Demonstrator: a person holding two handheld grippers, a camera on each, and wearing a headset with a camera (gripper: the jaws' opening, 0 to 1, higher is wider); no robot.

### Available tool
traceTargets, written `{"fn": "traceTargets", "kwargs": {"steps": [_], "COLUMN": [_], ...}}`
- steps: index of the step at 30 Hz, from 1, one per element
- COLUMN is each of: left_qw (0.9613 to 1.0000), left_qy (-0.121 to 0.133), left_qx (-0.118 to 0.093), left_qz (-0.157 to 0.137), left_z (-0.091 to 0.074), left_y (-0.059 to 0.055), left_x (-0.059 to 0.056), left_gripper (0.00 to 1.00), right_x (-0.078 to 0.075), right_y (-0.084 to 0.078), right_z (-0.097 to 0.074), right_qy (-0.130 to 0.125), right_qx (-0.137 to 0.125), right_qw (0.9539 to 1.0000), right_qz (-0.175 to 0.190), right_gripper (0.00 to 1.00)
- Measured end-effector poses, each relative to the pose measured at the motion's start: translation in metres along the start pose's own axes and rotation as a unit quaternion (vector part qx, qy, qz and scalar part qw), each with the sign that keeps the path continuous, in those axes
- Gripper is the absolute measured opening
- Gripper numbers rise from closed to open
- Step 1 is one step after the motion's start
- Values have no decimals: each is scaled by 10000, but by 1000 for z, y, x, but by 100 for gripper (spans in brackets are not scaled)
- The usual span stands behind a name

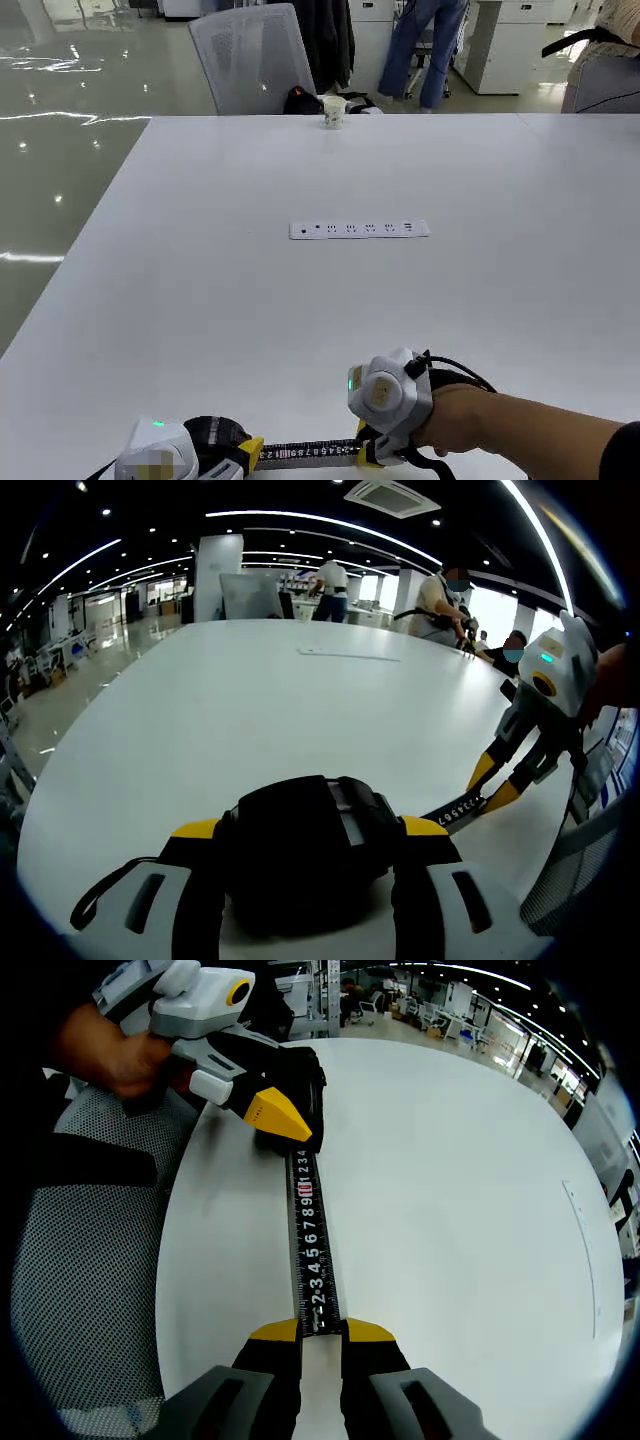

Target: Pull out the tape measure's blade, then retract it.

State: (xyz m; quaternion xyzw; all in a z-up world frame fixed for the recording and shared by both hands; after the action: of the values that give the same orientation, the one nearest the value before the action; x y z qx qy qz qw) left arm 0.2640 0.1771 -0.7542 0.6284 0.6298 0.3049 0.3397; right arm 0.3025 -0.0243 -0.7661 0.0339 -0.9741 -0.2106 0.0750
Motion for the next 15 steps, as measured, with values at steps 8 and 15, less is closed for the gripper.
{"fn": "traceTargets", "kwargs": {"steps": [8,15], "left_qw": [10000,10000], "left_qy": [-21,-61], "left_qx": [21,57], "left_qz": [1,-28], "left_z": [-1,-2], "left_y": [0,0], "left_x": [0,0], "left_gripper": [62,62], "right_x": [0,0], "right_y": [2,3], "right_z": [0,1], "right_qy": [-2,5], "right_qx": [-9,-41], "right_qw": [10000,10000], "right_qz": [15,36], "right_gripper": [11,11]}}
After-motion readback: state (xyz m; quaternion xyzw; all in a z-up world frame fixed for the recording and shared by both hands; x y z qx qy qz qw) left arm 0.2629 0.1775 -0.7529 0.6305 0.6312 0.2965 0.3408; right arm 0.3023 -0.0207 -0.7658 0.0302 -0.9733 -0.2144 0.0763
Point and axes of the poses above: the centre of the closed fingertips' face, and the gripper's own axes: z roughly forward along the fingers, x roughly to its left, y roughly out of its top, the point moved 5 cm from there along -z, roughly backward along the fingers, and after that the axes turned 6 degrees about y, right-handed, at the moved point
